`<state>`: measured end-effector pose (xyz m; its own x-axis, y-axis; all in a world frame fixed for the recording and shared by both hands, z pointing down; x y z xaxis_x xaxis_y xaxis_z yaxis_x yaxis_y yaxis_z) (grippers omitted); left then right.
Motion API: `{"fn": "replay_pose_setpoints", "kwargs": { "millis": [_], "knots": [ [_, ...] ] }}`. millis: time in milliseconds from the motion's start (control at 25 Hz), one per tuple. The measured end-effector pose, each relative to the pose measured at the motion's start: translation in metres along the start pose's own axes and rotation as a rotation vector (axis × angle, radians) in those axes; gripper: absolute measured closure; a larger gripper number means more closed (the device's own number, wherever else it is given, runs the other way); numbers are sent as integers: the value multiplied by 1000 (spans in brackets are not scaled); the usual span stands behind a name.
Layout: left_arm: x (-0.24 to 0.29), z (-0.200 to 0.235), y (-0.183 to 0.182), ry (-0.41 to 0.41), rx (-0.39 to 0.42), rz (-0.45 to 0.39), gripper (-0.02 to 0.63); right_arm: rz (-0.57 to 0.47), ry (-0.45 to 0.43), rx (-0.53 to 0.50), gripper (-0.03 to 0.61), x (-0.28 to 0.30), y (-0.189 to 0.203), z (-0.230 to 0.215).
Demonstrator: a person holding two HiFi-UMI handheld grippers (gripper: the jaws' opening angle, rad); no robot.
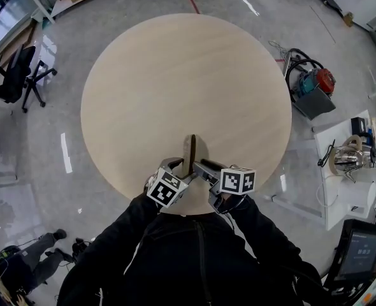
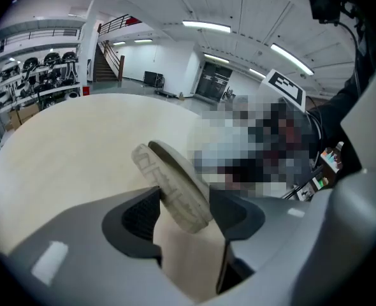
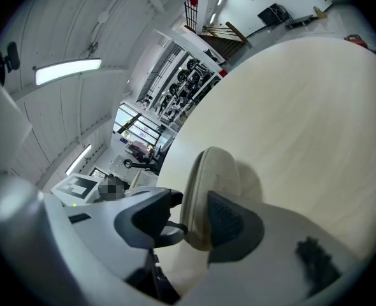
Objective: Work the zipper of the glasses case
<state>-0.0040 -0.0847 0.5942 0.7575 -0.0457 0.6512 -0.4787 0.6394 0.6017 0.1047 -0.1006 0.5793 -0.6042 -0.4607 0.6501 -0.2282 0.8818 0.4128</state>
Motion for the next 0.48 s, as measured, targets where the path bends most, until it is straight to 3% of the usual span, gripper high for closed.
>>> {"fn": "replay_pose_setpoints", "kwargs": {
  "millis": [400,480],
  "knots": [
    [6,-6,-1,-55,23,49,347,14,0,4,400,2,0,-1],
    [9,-10,-2,-48,45,60,277,22,-4,15,400,4,0,0]
  ]
}}
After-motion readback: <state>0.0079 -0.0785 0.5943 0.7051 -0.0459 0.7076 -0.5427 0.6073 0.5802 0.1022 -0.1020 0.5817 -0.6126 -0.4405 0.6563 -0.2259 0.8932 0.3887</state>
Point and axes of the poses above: the fingertips, and each gripper's own axes: x forward along the fingers, z to its left, y out of its underside, the point moved 6 cm from there along -x, backward along the fingers, and after that the axes turned 13 degrees about y, right-handed, at the moved point
